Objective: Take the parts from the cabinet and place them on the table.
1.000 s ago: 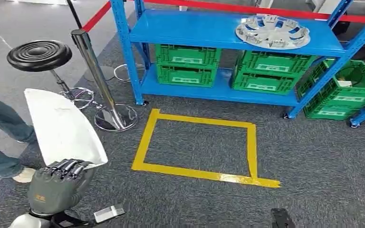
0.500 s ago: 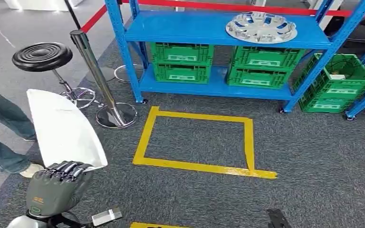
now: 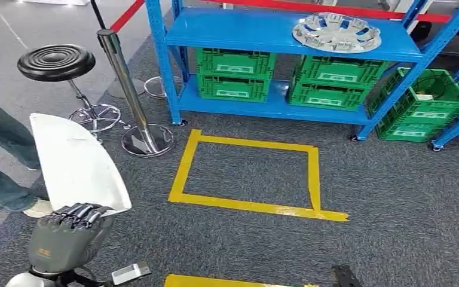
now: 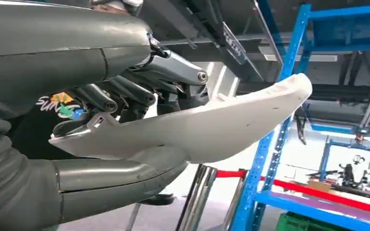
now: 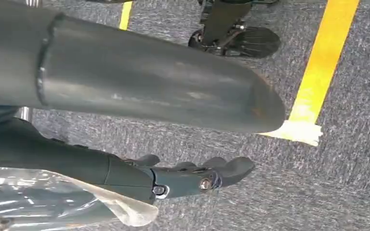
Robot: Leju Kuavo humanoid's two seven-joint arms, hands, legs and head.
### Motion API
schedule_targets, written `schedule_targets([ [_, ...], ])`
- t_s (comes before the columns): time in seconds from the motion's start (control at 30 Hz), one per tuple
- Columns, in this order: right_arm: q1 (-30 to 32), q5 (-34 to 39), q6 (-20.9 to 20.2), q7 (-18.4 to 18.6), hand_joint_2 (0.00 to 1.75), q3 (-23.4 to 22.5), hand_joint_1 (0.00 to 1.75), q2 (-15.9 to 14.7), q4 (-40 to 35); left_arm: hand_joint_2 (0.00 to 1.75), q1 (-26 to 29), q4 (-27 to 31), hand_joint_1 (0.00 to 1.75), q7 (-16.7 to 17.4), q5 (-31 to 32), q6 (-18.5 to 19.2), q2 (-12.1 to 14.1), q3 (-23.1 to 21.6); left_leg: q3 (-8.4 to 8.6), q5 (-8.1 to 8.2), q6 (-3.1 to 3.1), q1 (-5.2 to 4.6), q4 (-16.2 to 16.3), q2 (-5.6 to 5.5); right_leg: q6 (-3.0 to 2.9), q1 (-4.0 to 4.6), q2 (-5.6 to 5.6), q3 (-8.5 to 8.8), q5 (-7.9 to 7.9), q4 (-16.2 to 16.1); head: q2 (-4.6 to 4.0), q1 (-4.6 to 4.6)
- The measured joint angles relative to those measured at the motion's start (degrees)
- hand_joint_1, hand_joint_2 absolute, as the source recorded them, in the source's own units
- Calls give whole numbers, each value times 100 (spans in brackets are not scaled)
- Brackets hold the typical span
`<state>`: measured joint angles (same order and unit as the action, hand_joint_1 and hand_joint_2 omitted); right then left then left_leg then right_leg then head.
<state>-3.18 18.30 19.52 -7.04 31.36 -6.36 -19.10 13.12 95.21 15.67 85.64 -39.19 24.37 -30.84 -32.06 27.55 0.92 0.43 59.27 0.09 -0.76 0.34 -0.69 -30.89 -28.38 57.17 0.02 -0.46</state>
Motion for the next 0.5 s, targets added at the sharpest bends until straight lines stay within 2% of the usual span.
schedule_targets([
  [0.07, 10, -55, 2, 37, 0, 0, 0, 0, 0, 175, 0, 0, 175, -15, 0, 0, 0, 13, -14, -13, 29, -9, 2, 1, 98, -9, 3, -6, 50, -15, 0, 0],
  [0.2, 10, -123, 44, 94, 0, 0, 0, 0, 0, 175, 2, 0, 175, -22, 0, 0, -2, 31, -30, -22, 43, -20, 7, 1, 156, -18, 2, -16, 71, -18, 0, -2],
  [0.27, 11, -142, 52, 96, 0, 0, 0, 0, 0, 175, 2, 0, 175, -28, 0, 0, -2, 48, -37, -25, 47, -23, 9, 1, 237, -29, 3, -14, 74, -18, 0, -2],
  [0.37, 11, -225, 138, 156, 0, 2, 0, 0, 0, 175, 4, 0, 175, -33, 2, 0, -2, 98, -53, -35, 49, -26, 16, 1, 268, -31, 3, 5, 94, -22, 0, -4],
  [0.4, 9, -260, 149, 186, 0, 2, 0, 0, 0, 175, 8, 2, 175, -33, 2, 0, 4, 109, -79, -45, 108, -53, 17, -10, 337, -55, -18, 34, 134, -66, 0, -11],
  [0.43, 9, -293, 160, 201, 0, 4, 0, 0, 0, 175, 15, 13, 175, -33, 2, 0, 4, 114, -68, -86, 147, -48, -54, -12, 356, -42, -26, 46, 148, -97, 0, -13],
  [0.47, 10, -328, 177, 217, 0, 4, 0, -13, 0, 175, 18, 20, 175, -33, 4, -2, 0, 116, 3, -178, 168, 33, -190, -19, 359, -49, -18, -21, 105, -69, 0, -9],
  [0.5, 13, -363, 201, 232, 0, 9, 0, -15, 0, 175, 19, 31, 175, -35, 9, -2, 0, 116, 16, -218, 198, 29, -262, -38, 367, -42, 23, -76, -46, 73, 0, 11],
])
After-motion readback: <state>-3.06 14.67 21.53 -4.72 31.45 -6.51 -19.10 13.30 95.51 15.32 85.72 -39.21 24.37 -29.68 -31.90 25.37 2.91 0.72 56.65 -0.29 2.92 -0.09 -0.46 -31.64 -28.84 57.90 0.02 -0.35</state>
